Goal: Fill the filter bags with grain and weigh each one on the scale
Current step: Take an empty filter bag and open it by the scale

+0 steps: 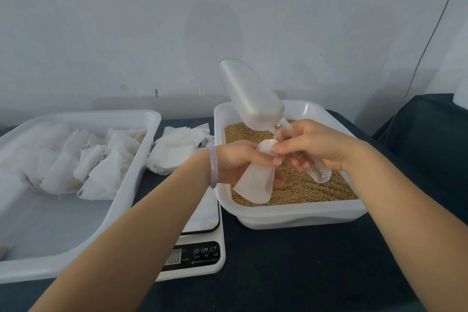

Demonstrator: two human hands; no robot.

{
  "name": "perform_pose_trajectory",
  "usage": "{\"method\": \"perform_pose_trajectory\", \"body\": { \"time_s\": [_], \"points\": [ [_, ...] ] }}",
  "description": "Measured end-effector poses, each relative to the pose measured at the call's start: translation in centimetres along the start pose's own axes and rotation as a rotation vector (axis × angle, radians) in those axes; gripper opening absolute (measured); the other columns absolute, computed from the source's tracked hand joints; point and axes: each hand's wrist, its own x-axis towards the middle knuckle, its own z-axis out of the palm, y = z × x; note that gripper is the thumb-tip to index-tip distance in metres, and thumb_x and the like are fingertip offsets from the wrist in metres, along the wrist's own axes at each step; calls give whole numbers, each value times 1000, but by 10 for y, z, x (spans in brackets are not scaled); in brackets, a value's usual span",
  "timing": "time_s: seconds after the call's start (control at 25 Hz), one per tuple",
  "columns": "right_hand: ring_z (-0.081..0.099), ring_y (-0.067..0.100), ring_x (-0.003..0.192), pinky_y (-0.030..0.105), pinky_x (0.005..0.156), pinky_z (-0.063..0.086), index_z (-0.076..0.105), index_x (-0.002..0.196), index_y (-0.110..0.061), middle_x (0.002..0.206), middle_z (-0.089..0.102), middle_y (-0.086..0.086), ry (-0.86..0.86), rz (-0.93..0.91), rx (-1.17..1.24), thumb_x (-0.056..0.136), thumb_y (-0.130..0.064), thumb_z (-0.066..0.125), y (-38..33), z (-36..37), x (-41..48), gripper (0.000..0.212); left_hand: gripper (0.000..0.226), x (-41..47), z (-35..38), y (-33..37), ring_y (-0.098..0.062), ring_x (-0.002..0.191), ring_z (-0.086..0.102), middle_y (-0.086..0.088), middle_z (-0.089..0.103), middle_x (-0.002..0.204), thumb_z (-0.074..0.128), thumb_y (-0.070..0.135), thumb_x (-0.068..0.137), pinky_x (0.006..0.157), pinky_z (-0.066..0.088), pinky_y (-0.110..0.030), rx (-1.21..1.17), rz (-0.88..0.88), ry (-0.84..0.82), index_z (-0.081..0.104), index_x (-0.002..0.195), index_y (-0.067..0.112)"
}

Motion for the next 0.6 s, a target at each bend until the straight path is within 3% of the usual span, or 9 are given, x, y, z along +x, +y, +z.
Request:
{"method": "perform_pose_trajectory", "body": {
  "time_s": [0.12, 0.2, 0.28, 0.32, 0.44, 0.6],
  "points": [
    [47, 8, 42, 19, 41, 40, 63, 89, -10, 54, 59, -1, 69, -17, -35, 84, -17, 69, 3, -7, 1, 10, 21, 0, 2, 0, -16, 60, 64, -6, 66, 70, 66, 7, 82, 61, 56, -30, -21, -24, 39, 56, 100, 1],
    [47, 6, 42, 18, 42, 40, 65, 92, -12, 60, 65, -3, 207, 13, -119, 81, -30, 70, 9, -19, 2, 21, 22, -7, -4, -2, -18, 56, 62, -6, 65, 66, 69, 3, 81, 57, 56, -32, 55, -4, 151, 56, 99, 0],
    [43, 3, 39, 15, 40, 37, 62, 91, -14, 61, 61, -3, 281, 121, -509, 85, -47, 61, 19, -32, 0, 34, 24, -16, -9, -4, -20, 55, 62, -8, 65, 67, 72, 1, 78, 54, 55, -33, 66, 37, 310, 58, 97, 3],
    [41, 2, 39, 14, 38, 35, 59, 93, -16, 63, 57, -3, 231, 203, -741, 87, -54, 52, 25, -36, -1, 39, 26, -20, -11, -4, -20, 54, 62, -9, 64, 67, 74, 1, 76, 53, 55, -32, 48, 61, 387, 58, 97, 5],
    [49, 6, 58, 20, 50, 40, 54, 109, -18, 76, 54, -5, 81, 335, -1057, 96, -48, 41, 40, -37, 0, 35, 35, -27, -18, -6, -19, 56, 62, -8, 63, 75, 77, 3, 73, 53, 53, -29, -1, 140, 560, 58, 100, 11],
    [55, 11, 77, 28, 64, 42, 57, 110, -23, 85, 54, -8, 181, 319, -1284, 90, -38, 57, 37, -33, 1, 25, 33, -30, -20, -6, -19, 62, 61, -7, 61, 80, 80, 9, 72, 59, 57, -31, 8, 193, 648, 58, 97, 15]
  ]
}}
